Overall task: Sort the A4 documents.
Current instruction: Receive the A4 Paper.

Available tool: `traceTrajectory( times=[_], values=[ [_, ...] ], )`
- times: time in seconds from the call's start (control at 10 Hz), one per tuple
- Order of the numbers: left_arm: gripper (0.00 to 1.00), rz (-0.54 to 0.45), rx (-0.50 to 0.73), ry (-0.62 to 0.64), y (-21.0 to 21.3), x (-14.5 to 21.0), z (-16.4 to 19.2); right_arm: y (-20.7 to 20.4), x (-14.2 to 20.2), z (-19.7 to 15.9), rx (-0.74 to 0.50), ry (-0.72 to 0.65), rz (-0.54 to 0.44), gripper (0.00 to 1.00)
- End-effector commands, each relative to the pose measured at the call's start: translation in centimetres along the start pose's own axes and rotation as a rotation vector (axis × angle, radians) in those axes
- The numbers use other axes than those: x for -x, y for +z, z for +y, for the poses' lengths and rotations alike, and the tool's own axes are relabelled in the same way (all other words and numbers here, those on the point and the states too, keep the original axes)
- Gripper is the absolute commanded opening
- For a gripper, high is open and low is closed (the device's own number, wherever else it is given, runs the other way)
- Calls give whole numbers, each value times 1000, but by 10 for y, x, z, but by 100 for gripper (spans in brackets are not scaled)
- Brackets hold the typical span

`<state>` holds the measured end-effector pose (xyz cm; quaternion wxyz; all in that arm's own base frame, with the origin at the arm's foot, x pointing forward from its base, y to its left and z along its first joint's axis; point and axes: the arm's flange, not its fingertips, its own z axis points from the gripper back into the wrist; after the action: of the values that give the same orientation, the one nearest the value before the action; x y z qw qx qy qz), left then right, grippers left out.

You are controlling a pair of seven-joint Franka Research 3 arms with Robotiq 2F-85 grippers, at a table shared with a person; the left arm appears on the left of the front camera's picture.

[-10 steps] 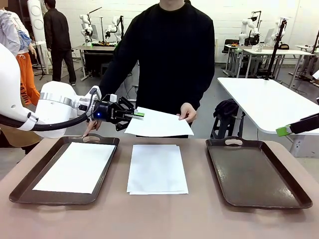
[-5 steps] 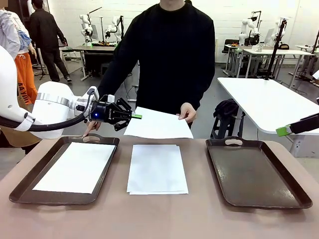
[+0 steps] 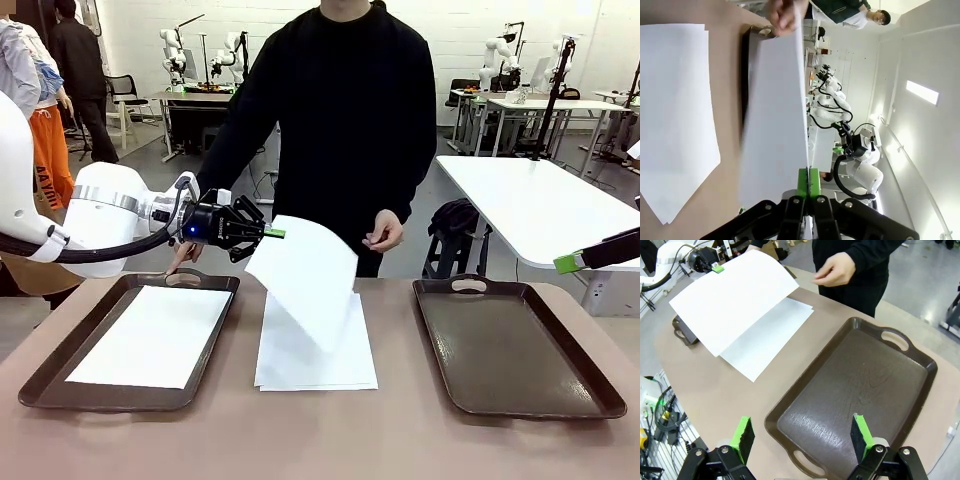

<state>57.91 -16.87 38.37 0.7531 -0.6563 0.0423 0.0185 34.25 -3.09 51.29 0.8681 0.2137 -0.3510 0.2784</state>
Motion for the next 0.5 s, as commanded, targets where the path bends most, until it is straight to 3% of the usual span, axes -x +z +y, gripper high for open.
traceTrajectory(
  times=[0.0, 0.4],
  values=[
    [0, -20, -4, 5, 1, -2, 2, -2, 1, -2, -19, -4, -8, 100],
    [0, -20, -4, 5, 1, -2, 2, -2, 1, -2, -19, -4, -8, 100]
  ],
)
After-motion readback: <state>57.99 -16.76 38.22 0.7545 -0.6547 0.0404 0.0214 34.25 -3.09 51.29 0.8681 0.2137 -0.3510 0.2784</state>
